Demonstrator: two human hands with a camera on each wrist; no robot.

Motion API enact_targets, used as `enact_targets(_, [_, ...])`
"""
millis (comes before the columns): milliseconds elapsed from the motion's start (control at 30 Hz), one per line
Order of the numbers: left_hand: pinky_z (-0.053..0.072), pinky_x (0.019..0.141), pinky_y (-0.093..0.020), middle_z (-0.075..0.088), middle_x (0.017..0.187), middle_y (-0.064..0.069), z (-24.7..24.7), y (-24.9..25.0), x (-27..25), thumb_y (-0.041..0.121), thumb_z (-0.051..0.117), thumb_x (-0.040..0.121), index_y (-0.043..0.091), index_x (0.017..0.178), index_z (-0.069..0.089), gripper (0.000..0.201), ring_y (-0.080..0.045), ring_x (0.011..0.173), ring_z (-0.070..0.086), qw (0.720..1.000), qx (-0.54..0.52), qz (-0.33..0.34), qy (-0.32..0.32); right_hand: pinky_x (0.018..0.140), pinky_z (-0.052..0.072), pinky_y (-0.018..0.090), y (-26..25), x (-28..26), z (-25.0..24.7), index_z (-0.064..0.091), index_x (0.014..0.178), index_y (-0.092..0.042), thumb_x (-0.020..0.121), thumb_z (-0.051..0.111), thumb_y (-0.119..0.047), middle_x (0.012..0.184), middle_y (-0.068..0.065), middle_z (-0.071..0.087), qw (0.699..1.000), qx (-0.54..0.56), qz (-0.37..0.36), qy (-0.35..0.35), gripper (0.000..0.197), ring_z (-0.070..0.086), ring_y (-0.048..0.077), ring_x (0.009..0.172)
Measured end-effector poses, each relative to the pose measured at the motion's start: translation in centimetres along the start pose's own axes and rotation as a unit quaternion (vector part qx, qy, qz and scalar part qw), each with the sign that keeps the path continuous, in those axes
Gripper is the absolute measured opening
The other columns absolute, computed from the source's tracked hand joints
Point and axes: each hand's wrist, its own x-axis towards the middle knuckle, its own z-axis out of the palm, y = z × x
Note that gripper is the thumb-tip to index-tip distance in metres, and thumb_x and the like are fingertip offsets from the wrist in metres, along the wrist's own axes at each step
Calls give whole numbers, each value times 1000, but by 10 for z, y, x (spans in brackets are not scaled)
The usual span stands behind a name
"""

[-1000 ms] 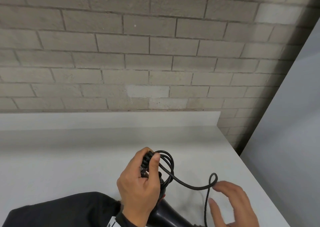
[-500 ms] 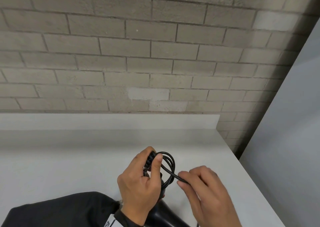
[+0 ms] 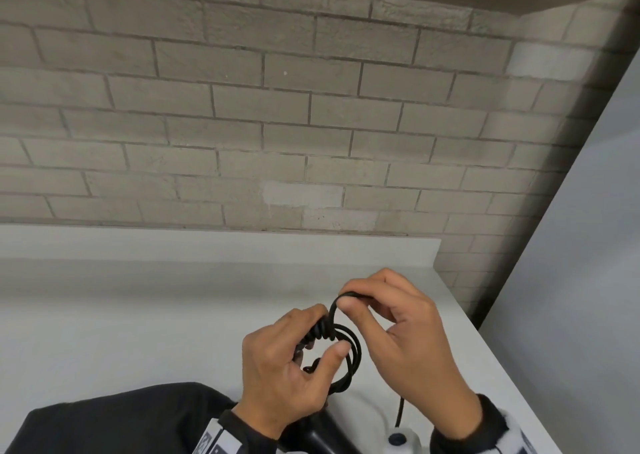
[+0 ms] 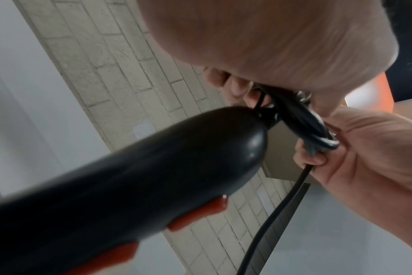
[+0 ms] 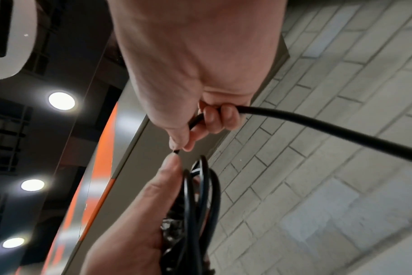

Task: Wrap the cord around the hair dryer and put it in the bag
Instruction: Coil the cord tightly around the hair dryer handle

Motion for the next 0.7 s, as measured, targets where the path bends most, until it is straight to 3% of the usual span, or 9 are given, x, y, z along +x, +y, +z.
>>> enact_targets(133, [37, 45, -18, 56, 65, 12, -1, -4, -2, 48, 63, 90, 18, 93, 70, 32, 4, 52, 43, 1000, -7, 15, 4, 64, 43, 12, 2, 3, 8, 75, 84, -25, 87, 71, -21, 75, -13, 64, 994, 75, 85, 3, 6, 59, 7, 68])
enact_targets(200, [40, 45, -23, 57, 64, 11, 0, -4, -2, 47, 60, 92, 21, 94, 67, 27, -3, 51, 47, 1000, -5, 29, 10, 68, 50, 17, 4, 2, 14, 77, 83, -23, 85, 72, -19, 80, -9, 71, 982, 131, 135, 13, 7, 65, 8, 73])
enact_targets(267, [39, 45, -23, 54, 62, 11, 1, -5, -3, 48, 56, 95, 20, 92, 66, 29, -5, 50, 45, 999, -1, 39, 23, 74, 53, 20, 8, -1, 20, 77, 83, -21, 81, 74, -20, 84, -3, 75, 964, 187, 189, 26, 3, 69, 10, 81])
enact_targets(367, [40, 42, -28, 53, 61, 9, 2, -6, -5, 49, 53, 97, 11, 85, 70, 43, -10, 47, 46, 999, 3, 25, 47, 70, 52, 22, 14, -10, 30, 75, 82, -15, 76, 75, -24, 77, 0, 70, 931, 254, 262, 21, 11, 64, 12, 74])
enact_targets(433, [42, 42, -29, 57, 63, 9, 3, -6, -6, 49, 51, 98, 14, 87, 69, 41, -11, 48, 51, 998, -2, 12, 60, 64, 50, 21, 15, -17, 33, 75, 80, -12, 81, 73, -19, 72, 2, 68, 912, 287, 295, 6, 8, 61, 11, 68])
enact_targets(533, [45, 44, -30, 62, 67, 10, 5, -5, -7, 51, 50, 99, 23, 94, 62, 31, -12, 50, 56, 997, 2, -9, 81, 62, 48, 21, 16, -30, 35, 77, 86, -16, 89, 68, -31, 74, 0, 68, 904, 303, 301, 3, 18, 56, 9, 64])
enact_targets(600, [46, 45, -31, 63, 68, 13, 6, -4, -6, 52, 49, 98, 26, 95, 62, 29, -9, 52, 57, 995, 6, -34, 97, 67, 47, 26, 21, -40, 38, 76, 96, -16, 81, 69, -46, 79, 5, 67, 915, 307, 262, -4, 34, 53, 14, 69])
enact_targets(700, [48, 48, -29, 63, 69, 17, 8, -5, -7, 56, 48, 97, 30, 94, 62, 29, -5, 55, 59, 992, 9, -70, 104, 70, 50, 41, 28, -53, 44, 74, 96, -16, 68, 83, -43, 81, 15, 67, 928, 284, 238, -24, 40, 55, 25, 72])
